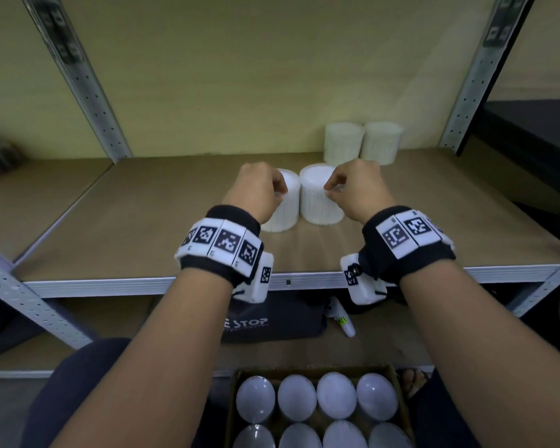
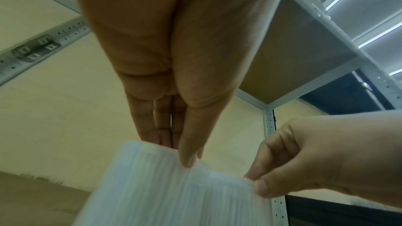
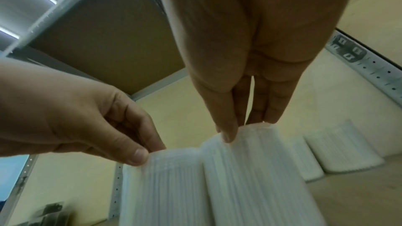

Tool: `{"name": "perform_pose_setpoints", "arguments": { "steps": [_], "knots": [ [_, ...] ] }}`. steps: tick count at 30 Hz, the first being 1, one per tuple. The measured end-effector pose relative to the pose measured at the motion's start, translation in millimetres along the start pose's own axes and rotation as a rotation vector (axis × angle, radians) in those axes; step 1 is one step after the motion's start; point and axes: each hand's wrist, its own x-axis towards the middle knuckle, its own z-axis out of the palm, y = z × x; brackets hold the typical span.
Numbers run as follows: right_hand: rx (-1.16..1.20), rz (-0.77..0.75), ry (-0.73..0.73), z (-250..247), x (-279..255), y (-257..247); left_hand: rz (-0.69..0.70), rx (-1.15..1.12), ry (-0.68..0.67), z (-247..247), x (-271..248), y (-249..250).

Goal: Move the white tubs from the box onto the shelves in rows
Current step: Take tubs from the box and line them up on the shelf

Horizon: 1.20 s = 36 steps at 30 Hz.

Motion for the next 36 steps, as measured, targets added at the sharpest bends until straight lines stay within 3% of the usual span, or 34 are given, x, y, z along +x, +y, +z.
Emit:
{"name": "perform_pose_setpoints", "arguments": {
  "steps": [17, 36],
  "knots": [
    [-0.044, -0.048, 0.024, 35, 126, 18, 0.037, 0.010, 0.029, 24, 124, -23],
    [-0.123, -0.065, 0.081, 56, 183, 31, 0.083, 0.020, 0.050, 43, 199, -44]
  ]
}}
